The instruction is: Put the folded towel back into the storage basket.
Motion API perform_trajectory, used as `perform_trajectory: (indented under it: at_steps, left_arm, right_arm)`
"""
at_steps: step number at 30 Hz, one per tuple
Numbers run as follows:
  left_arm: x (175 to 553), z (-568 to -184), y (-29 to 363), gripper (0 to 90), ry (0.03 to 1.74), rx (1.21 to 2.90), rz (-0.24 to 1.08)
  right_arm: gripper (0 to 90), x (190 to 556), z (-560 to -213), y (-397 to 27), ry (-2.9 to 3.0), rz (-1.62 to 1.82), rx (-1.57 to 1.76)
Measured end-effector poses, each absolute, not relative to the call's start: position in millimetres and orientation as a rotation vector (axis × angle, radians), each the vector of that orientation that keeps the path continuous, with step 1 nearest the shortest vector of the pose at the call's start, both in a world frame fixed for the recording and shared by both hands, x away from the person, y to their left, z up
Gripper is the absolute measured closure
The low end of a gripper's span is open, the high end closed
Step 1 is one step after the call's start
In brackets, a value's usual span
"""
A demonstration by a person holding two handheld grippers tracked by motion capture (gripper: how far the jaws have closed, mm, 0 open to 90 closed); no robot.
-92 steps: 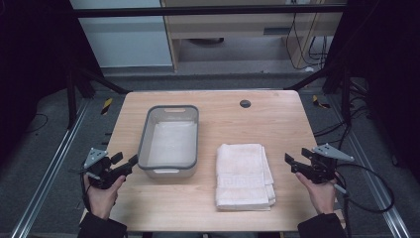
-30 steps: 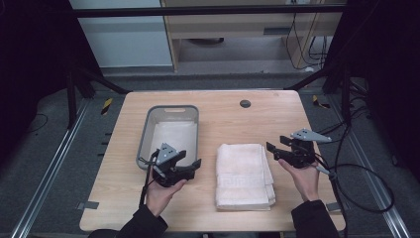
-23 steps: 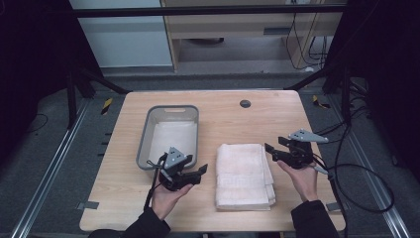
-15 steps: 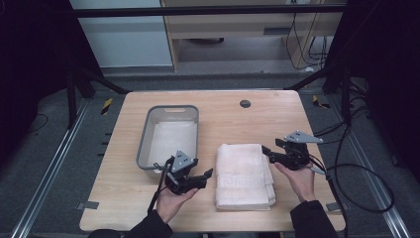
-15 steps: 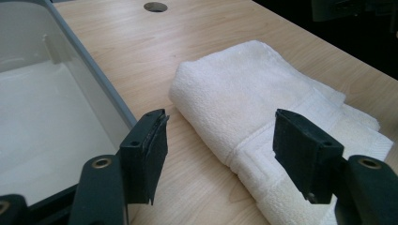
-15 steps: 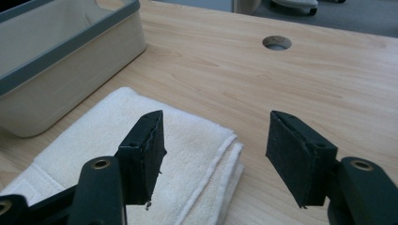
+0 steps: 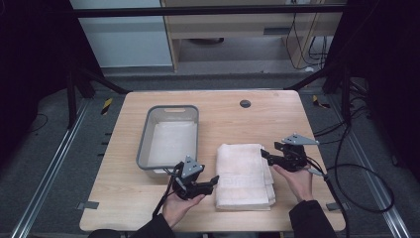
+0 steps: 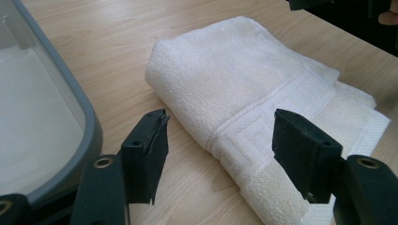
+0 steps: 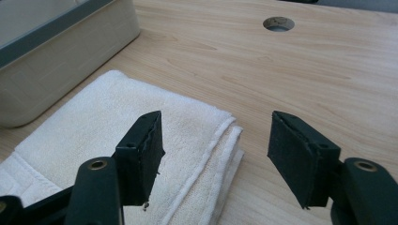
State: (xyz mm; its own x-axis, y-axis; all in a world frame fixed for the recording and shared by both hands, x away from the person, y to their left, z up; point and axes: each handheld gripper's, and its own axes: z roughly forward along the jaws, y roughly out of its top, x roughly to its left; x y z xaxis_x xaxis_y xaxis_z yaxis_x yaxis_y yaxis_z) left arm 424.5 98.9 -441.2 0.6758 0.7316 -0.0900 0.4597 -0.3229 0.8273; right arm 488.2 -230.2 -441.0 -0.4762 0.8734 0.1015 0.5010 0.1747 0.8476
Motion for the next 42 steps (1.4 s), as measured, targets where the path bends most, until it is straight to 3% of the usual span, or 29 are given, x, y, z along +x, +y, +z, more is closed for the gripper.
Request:
perform_trajectory:
  at_steps: [42]
  left_arm:
    - [432, -487, 65, 29.2, 0.951, 2.111, 0.3]
  right_arm:
    - [33.2, 505, -484, -213, 2.194, 1.145, 1.375]
